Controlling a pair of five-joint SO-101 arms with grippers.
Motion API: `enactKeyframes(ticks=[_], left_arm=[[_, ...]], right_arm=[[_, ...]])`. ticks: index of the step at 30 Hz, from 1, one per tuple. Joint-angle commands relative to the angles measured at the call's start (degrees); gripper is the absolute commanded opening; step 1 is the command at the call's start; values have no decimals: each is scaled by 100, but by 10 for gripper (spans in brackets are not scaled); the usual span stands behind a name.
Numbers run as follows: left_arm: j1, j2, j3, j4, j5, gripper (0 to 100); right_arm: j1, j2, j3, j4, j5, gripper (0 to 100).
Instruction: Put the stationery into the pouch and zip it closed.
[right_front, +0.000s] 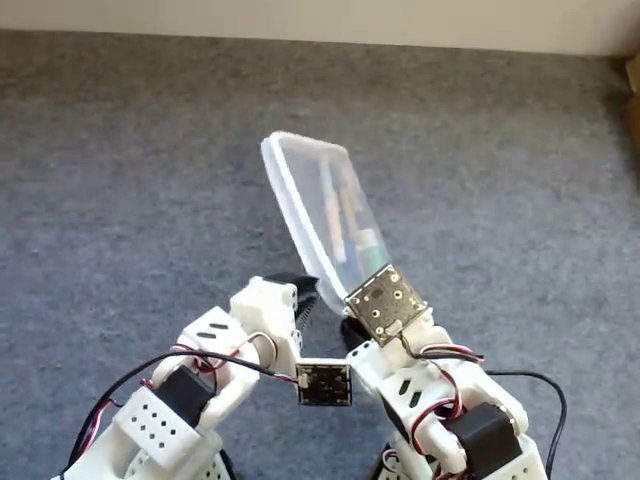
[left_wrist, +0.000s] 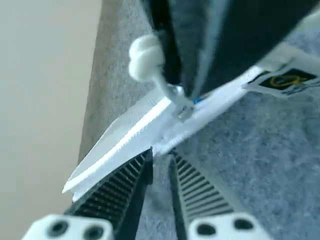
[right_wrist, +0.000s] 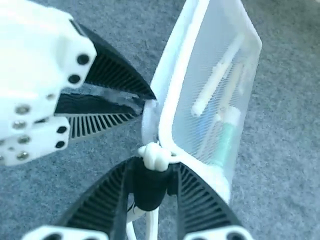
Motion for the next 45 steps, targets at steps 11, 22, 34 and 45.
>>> enactKeyframes(ticks=[11, 22, 34, 45], left_arm=[[-136, -57, 92, -44, 193, 6], [-1244, -57, -356, -9, 1626, 6], [-1182, -66, -769, -53, 1705, 110], [-295, -13, -1068, -62, 932, 248]], right_arm=[[664, -110, -356, -189, 70, 5], [1613, -110, -303, -734, 70, 5], [1745, -110, -338, -778, 79, 5], [1499, -110, -347, -57, 642, 5]])
